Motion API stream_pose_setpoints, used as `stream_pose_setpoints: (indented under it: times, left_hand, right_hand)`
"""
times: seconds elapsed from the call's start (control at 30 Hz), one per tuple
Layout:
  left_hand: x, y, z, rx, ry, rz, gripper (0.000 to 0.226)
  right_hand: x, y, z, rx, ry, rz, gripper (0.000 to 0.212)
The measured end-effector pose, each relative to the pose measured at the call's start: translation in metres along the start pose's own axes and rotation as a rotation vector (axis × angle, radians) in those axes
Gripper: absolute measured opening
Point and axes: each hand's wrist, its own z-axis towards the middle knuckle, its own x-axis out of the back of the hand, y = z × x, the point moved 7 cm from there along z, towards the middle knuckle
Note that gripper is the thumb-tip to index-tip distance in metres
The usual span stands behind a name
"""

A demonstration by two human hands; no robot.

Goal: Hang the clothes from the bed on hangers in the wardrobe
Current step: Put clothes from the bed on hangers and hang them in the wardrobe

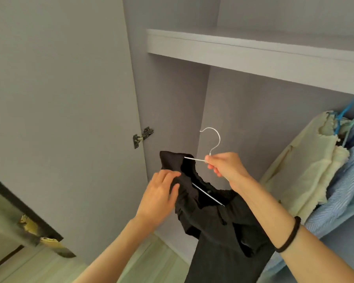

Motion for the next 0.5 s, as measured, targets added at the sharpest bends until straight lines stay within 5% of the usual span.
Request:
stream_pose_setpoints:
  times: [0.17,0.3,0.5]
  left_hand:
    - [0.058,-0.047,-0.027,0.126,0.036,0.252,0.05]
    - [0.09,-0.071,-0.068,0.224,-0.026,0.372,0.06]
    - [0.146,-0.083,-0.134,0.45,0.127,0.397,0.063]
  right_hand:
    - [-0.057,-0.029,-0.034,0.283,-0.19,-0.208,0.026]
    - [-0.099,-0.039,-0.059,0.455,-0.34,-0.16,0.029]
    - [-0.169,-0.055,-0.081,0.561,-0.639,-0.086,0.019]
